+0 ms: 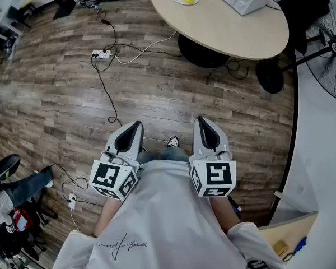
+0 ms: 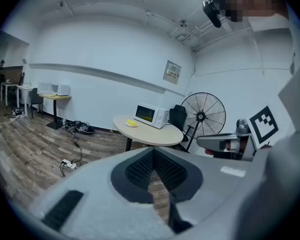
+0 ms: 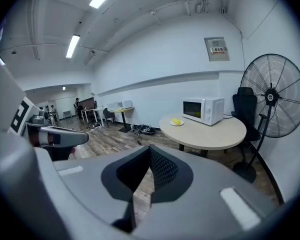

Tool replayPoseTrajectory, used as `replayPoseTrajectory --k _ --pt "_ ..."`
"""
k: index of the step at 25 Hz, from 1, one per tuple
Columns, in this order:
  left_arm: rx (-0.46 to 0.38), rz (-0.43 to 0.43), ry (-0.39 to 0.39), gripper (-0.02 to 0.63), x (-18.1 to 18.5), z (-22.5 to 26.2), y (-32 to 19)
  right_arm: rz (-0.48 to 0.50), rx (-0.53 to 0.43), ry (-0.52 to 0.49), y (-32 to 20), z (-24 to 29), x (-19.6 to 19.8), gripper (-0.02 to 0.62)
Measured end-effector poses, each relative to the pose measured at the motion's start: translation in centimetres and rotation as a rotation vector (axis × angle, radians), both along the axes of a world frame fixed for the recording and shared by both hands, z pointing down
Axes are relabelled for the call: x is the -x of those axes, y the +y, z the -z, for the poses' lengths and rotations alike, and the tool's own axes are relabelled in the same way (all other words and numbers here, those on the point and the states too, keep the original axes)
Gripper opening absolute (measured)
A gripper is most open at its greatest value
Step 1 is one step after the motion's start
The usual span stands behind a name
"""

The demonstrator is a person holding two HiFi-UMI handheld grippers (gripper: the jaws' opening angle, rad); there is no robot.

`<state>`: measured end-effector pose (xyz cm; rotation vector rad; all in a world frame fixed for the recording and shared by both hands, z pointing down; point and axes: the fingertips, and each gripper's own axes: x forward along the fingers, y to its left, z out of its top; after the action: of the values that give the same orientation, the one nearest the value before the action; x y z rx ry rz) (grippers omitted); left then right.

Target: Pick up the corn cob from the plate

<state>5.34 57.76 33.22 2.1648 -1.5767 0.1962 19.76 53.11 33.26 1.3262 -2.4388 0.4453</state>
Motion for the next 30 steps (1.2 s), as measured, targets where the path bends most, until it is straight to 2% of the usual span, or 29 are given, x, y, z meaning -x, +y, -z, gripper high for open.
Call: replayPoseTrajectory --k 11,13,15,18,22,30 --pt "0.01 -0.071 -0.01 -0.008 -2.9 -0.9 -0.6 -0.021 0.014 -0.01 -0.4 -0.7 -1.9 0.009" --pt "0.017 -0.068 -0.009 -0.008 -3.1 -1.1 -0.7 -0.023 0.024 -0.062 -0.5 -0.6 -2.1 0.008" --pt "0.019 -0.055 -0.003 -0.008 -2.7 -1.1 -0.8 -0.01 0.033 -0.159 -0.6 -0.1 -2.1 0.009" --pt "0.011 -0.017 0.011 -0.008 -1.2 -0.8 -1.4 -0.011 -0.008 -0.254 -0.9 1.4 -2.3 0.01" --pt "-0.001 0.022 0.125 -0.008 0.9 0.8 -3.0 0.009 -0.033 -0.229 -1.7 1.7 -1.9 0.009" --pt "-0.061 0.03 0.125 -0.008 3.8 2.9 -9.2 -0.007 -0.022 -0.172 -5.6 1.1 -0.8 0.009"
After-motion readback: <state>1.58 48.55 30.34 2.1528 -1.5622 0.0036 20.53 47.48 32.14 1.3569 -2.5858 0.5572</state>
